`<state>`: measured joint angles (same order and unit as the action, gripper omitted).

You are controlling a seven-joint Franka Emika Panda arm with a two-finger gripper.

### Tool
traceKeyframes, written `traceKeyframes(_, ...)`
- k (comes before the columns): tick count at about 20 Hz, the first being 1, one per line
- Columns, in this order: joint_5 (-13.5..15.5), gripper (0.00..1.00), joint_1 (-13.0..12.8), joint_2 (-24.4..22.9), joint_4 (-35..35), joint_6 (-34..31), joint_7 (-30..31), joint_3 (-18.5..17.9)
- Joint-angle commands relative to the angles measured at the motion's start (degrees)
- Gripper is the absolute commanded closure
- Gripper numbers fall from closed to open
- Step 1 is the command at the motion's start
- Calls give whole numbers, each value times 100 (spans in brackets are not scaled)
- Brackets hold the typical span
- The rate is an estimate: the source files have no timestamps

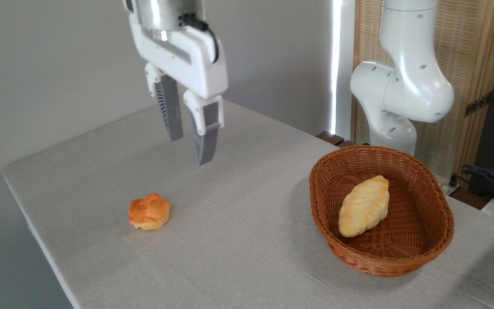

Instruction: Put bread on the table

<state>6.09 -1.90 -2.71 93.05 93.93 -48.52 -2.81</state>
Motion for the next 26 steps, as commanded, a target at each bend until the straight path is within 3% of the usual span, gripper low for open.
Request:
traceKeyframes(1, -64, 0, 163, -134, 56, -94, -89, 34)
traceKeyframes(4, -46, 0, 163, -125, 38, -94, 841, 70)
traceKeyframes(17, -107, 0, 181, -98, 65, -50, 888, 377)
traceKeyframes(20, -397, 0, 181, -81, 56, -41, 896, 456)
traceKeyframes(26, -459, 0, 243, -90, 47, -59, 862, 457)
